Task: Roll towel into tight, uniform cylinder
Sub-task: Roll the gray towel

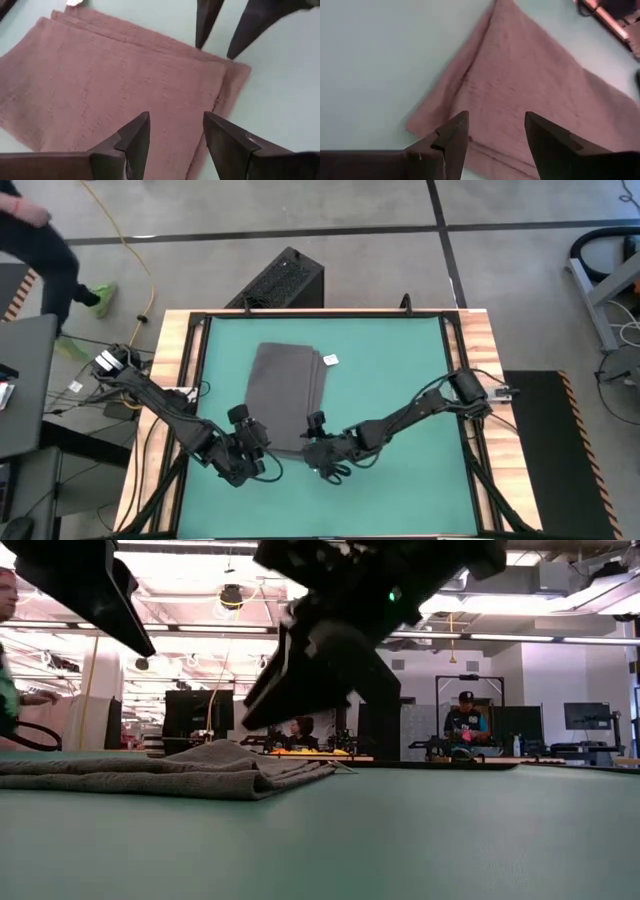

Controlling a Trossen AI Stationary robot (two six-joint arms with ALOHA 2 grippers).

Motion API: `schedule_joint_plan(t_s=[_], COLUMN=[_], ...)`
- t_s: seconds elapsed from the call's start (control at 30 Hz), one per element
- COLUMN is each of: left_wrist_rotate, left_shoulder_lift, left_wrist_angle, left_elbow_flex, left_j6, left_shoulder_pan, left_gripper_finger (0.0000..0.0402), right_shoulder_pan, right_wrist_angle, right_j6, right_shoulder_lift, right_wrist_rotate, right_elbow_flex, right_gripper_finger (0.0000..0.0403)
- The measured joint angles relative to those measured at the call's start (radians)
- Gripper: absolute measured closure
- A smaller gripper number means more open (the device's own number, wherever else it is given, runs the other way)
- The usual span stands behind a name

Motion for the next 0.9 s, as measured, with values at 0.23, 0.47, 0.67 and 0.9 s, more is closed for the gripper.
schedule_joint_plan(t_s=[0.23, 0.47, 0.67, 0.9], left_wrist_rotate=[-0.017, -0.033, -0.032, -0.017], left_shoulder_lift=[-0.001, -0.001, 0.0, 0.0], left_wrist_angle=[-0.004, 0.0, 0.001, 0.001], left_elbow_flex=[0.0, 0.0, 0.0, 0.0], left_j6=[0.0, -0.005, -0.01, -0.017], left_shoulder_pan=[-0.011, -0.011, -0.011, -0.011], left_gripper_finger=[0.0228, 0.0229, 0.0229, 0.0229], right_shoulder_pan=[-0.033, -0.046, -0.049, -0.05], right_wrist_angle=[0.01, 0.042, 0.053, 0.058], right_j6=[0.061, 0.126, 0.136, 0.141], right_shoulder_lift=[0.016, 0.029, 0.08, 0.073], right_wrist_rotate=[-0.091, -0.188, -0.179, -0.164], right_elbow_flex=[-0.001, -0.001, -0.003, -0.002], right_gripper_finger=[0.0184, 0.0184, 0.0185, 0.0204])
